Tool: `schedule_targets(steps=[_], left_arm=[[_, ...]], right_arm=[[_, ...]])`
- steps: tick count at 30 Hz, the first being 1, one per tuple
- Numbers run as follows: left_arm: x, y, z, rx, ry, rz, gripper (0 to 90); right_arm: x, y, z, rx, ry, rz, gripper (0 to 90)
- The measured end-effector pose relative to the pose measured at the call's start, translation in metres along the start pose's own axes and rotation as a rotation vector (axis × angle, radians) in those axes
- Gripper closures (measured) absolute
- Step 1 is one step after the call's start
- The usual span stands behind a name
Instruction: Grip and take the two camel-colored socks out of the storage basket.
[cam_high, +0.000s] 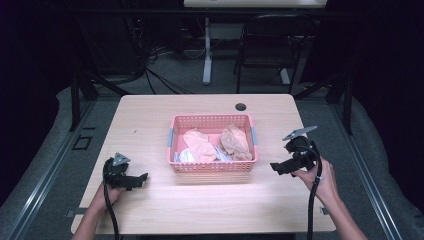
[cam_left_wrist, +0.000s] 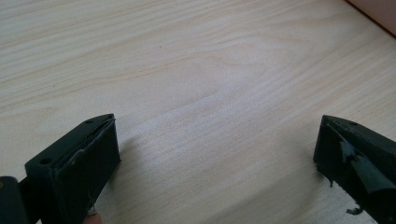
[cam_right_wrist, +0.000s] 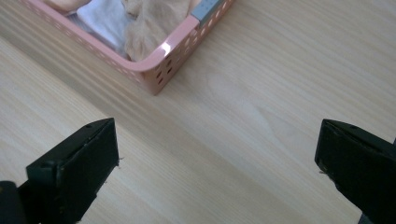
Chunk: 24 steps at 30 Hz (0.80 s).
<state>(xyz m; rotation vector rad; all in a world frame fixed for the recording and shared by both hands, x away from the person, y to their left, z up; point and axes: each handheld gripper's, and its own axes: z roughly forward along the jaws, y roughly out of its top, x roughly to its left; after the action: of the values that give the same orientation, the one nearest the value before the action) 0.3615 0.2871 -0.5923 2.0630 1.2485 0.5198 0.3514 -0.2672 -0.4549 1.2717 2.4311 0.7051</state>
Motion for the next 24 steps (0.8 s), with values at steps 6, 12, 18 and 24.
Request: schedule_targets(steps=[6, 12, 18, 24], left_arm=[[0.0, 0.0, 0.0, 0.0, 0.0, 0.0, 0.0], [0.0, 0.0, 0.0, 0.0, 0.0, 0.0, 0.0], [0.0, 0.0, 0.0, 0.0, 0.0, 0.0, 0.0], [0.0, 0.0, 0.0, 0.0, 0.0, 0.0, 0.0]], right_arm=[[0.003, 0.018, -0.004, -0.024, 0.009, -0.014, 0.0], [0.01, 0.038, -0.008, -0.041, 0.012, -0.035, 0.0], [0.015, 0.061, -0.01, -0.068, 0.019, -0.052, 0.0], [0.022, 0.086, -0.006, -0.08, 0.044, -0.073, 0.3]])
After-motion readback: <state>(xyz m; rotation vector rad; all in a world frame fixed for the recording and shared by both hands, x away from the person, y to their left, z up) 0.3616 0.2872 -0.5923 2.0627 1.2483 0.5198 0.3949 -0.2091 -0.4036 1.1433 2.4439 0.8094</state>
